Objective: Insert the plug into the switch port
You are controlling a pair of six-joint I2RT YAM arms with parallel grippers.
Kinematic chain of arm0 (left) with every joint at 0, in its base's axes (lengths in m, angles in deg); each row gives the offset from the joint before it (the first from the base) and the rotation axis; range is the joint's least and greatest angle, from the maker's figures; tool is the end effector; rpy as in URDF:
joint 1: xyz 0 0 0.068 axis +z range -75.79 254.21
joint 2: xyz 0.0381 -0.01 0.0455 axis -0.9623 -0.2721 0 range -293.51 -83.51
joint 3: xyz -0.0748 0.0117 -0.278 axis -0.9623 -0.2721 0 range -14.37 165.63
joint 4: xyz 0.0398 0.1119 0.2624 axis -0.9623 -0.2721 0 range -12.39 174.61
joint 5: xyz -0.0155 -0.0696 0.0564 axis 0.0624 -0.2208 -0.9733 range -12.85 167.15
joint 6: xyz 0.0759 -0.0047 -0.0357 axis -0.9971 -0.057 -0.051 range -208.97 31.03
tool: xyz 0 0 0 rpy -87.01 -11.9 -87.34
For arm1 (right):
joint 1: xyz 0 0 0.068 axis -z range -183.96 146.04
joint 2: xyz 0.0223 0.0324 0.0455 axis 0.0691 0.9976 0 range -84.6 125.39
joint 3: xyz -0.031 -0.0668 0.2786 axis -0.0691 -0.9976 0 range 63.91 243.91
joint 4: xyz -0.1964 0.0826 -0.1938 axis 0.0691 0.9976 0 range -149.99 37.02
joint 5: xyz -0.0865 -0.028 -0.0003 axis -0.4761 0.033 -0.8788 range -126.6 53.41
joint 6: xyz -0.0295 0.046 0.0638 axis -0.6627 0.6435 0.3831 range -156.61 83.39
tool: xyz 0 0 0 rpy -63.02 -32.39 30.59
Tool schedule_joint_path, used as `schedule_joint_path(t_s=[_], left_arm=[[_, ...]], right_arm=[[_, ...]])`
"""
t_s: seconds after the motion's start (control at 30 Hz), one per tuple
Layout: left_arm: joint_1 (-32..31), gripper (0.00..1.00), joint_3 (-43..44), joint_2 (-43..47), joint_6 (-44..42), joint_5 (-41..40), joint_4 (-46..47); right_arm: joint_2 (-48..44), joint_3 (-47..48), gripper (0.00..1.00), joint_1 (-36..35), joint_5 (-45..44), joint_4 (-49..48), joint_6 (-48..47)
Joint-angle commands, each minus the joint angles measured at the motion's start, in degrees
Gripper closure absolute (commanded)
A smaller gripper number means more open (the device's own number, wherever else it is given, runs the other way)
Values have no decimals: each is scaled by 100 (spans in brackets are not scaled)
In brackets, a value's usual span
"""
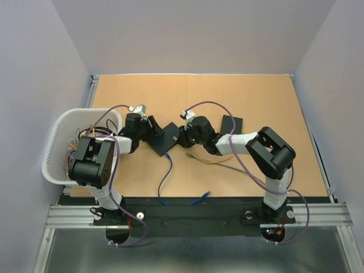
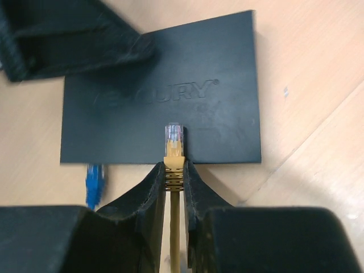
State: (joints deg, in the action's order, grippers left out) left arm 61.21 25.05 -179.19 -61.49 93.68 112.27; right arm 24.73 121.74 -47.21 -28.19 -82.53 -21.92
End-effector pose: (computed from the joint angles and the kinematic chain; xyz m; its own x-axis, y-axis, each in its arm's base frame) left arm 0.3619 -0.1049 0.1288 -0.6256 -0.3096 -0.7160 0.1920 0.8285 -0.5260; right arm 0.3263 0.3217 0.1300 -0.5367 -0.1603 -0.8284 -0.6562 0.6964 0.2904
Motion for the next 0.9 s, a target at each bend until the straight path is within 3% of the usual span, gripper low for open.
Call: schedule_joint_path(t_s=[0.0,0.17,0.53,0.87], left_arm=[[-107,35,-478,207,239,447,-130],[-116,35,-532,225,214,386,-59],[-116,35,-75,-3,82,254,11],[-116,35,-66,-47,-41,412,319]], right_arm=[[316,352,100,-35,-383,154,-160],[107,432,100,-35,-261,312,-301],[-1265,-658,100,-44,-384,400,-231],[-845,-799,99,-351,-295,181,42]])
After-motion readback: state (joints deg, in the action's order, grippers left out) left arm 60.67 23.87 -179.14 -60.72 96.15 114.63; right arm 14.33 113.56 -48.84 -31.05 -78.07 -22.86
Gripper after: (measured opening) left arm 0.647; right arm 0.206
